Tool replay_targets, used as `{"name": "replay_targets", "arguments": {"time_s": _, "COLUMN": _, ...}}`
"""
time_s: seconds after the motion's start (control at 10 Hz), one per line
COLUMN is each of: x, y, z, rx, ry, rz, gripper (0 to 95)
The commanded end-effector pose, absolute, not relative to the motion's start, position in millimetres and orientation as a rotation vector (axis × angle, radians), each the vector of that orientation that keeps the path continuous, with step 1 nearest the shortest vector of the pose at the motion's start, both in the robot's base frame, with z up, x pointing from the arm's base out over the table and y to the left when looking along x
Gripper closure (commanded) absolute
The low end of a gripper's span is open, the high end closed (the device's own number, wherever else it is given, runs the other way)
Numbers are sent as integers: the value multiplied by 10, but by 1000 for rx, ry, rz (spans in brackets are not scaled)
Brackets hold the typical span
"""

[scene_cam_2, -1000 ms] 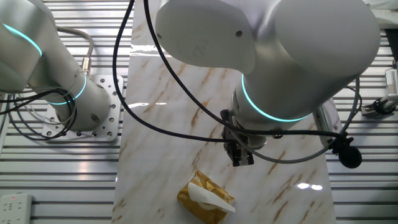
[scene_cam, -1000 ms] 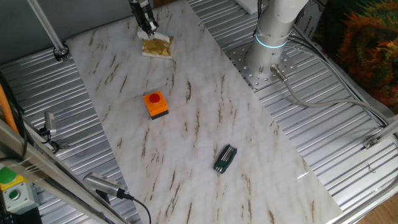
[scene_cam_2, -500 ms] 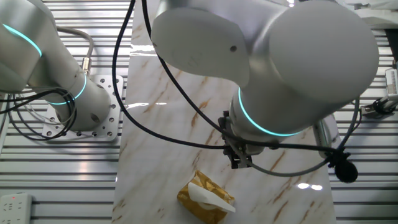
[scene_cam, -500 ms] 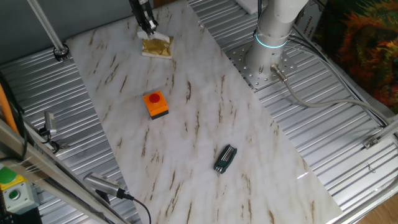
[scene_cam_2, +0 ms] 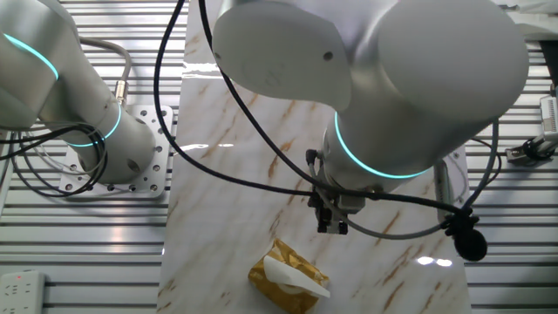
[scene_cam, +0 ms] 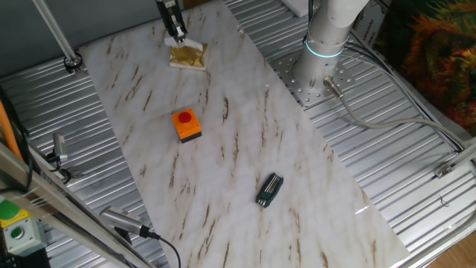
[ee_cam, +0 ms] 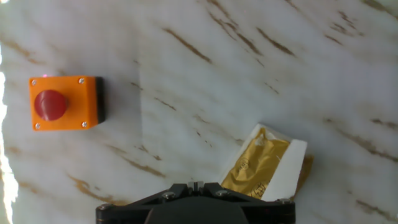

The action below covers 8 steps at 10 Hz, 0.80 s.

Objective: Pull out a napkin

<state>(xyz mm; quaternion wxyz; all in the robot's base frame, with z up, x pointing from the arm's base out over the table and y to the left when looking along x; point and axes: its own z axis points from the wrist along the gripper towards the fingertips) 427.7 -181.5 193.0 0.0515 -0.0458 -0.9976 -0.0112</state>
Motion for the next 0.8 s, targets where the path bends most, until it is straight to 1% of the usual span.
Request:
{"name": "replay_targets", "arguments": {"time_s": 0.1, "x": 4280, "y": -1813, "z": 1927, "rx": -277, "ry": -3022, "rz": -4, "gripper": 950}}
{"name": "replay_targets", "arguments": {"time_s": 0.8, "x": 4282, "y": -1812, "z": 1938, "rx": -314, "ry": -3018, "rz": 4, "gripper": 950}}
